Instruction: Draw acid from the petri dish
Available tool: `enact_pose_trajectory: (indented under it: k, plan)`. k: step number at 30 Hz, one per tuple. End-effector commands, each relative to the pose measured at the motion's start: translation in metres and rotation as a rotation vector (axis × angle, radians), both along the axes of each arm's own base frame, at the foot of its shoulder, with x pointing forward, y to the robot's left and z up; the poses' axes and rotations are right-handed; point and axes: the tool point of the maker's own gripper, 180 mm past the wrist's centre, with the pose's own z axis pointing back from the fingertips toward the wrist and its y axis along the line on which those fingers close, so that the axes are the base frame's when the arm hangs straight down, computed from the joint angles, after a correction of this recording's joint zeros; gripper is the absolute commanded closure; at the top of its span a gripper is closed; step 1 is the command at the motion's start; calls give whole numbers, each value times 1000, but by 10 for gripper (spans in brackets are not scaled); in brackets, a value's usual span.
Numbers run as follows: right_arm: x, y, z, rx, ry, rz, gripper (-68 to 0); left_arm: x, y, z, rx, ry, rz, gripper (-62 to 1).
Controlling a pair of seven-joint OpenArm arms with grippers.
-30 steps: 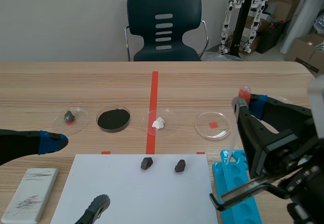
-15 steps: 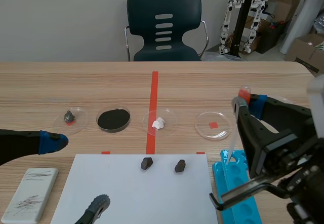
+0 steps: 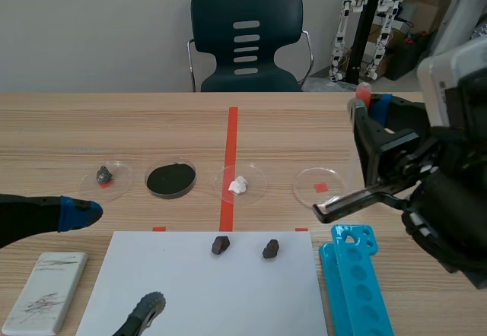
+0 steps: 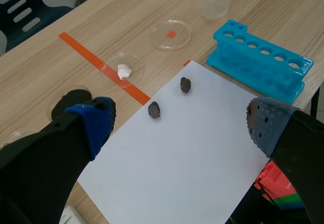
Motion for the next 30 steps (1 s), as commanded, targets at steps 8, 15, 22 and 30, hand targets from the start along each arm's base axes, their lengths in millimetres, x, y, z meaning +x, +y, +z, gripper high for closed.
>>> enact_pose_trajectory:
  k: [8,15,22,30]
  plan:
    - [39,-15,-7,70,-82,1,-51,1,0,5,-23,-11,7,-542]
    - [63,-5,-28,87,-70,77,-51,1,0,5,-23,-11,7,-542]
    - [71,-1,-42,105,-81,103,-51,1,0,5,-23,-10,7,-542]
    - [71,-6,-55,118,-86,103,-51,1,0,5,-23,-11,7,-542]
